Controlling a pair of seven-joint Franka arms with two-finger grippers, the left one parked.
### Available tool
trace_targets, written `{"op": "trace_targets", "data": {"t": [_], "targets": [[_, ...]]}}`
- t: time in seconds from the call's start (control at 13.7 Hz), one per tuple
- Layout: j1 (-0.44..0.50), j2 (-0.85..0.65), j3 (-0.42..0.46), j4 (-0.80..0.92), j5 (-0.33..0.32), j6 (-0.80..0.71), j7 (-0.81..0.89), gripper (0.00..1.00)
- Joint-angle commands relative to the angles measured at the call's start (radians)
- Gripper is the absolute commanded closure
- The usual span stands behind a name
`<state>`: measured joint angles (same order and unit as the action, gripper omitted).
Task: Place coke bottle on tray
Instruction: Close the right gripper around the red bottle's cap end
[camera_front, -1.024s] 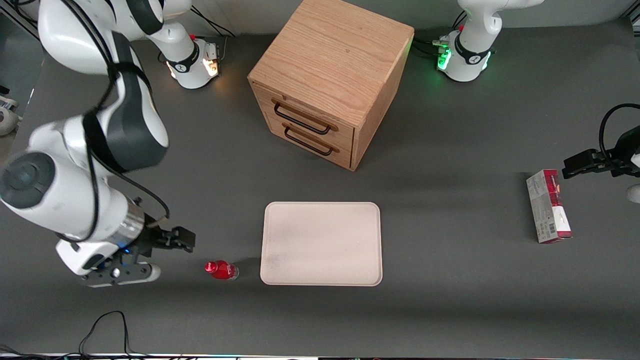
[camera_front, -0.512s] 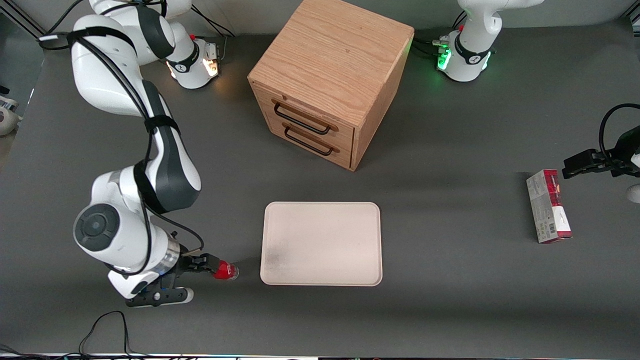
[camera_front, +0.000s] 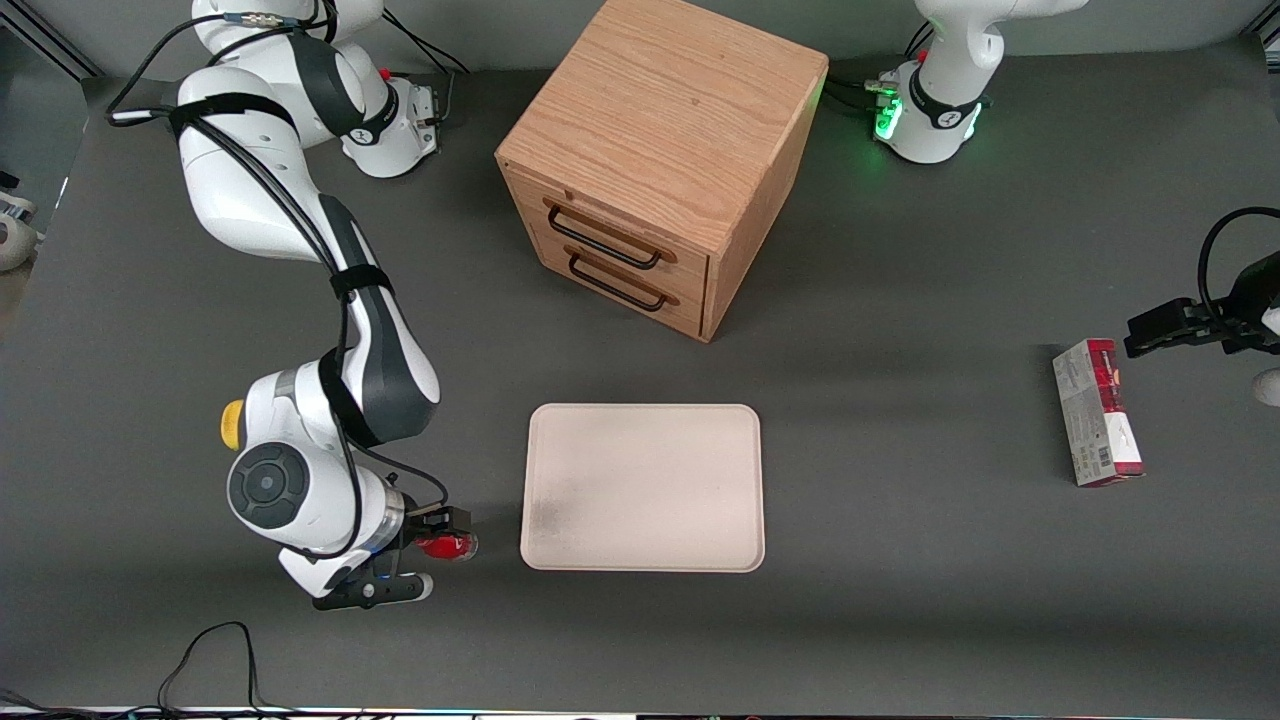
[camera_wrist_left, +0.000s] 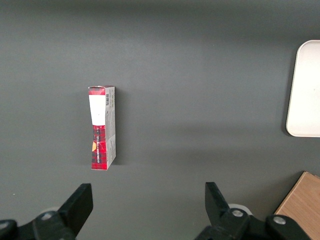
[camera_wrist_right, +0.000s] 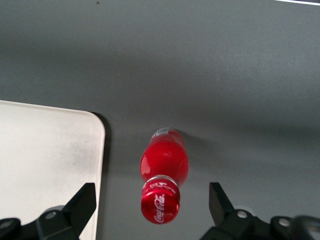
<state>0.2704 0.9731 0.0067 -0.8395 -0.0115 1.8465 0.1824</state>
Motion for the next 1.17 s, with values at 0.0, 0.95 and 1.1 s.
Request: {"op": "trace_targets", "data": {"t": [0.0,0.95,1.1], "targets": [[0.0,0.007,0.003,-0.003,-0.004,0.008,0.022,0.0],[-0.007,0.012,-0.005,-0.004,-0.008,0.023,0.02,0.76],[-0.007,0.012,-0.005,-0.004,-0.008,0.023,0.019,0.85]]}}
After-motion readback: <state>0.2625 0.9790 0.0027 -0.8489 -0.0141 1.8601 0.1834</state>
